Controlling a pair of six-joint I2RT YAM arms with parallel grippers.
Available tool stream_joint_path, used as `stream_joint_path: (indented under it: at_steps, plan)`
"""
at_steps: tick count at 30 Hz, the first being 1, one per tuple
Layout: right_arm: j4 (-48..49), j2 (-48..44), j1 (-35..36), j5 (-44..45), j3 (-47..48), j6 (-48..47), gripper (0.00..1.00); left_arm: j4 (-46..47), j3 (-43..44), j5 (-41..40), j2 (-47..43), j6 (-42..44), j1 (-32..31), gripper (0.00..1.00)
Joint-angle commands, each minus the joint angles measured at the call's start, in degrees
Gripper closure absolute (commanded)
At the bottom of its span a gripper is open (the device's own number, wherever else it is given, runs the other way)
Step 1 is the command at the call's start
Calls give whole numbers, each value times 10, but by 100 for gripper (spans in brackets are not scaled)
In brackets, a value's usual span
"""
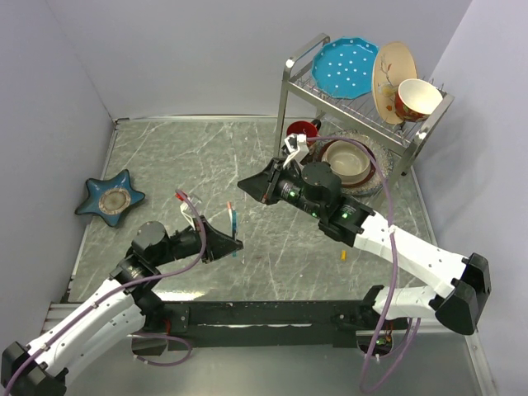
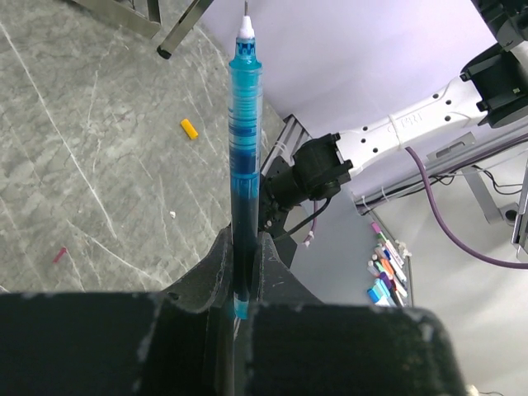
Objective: Insert the pens into the pen caps
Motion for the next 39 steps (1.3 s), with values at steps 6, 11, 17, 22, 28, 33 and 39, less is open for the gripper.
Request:
stream_joint_path:
  at_steps: [6,11,17,22,28,33,39]
  plan:
    - [68,-6,17,-10,-9,27,100,7,18,1,-20,15,-2,99]
    - [74,-3,23,-9,-11,28,100,3,18,-3,-25,16,-3,99]
    - [80,4,29,-4,-18,29,100,6,17,-1,-26,15,-3,99]
    - [85,11,33,-7,-16,33,100,7,16,-2,-25,15,-3,99]
    - [88,13,39,-5,-23,32,100,0,18,-7,-32,17,-3,99]
    - [87,3,43,-3,-39,32,100,-3,17,-9,-33,16,-3,99]
    - [92,-7,47,-7,-59,34,100,0,15,-13,-37,15,-3,99]
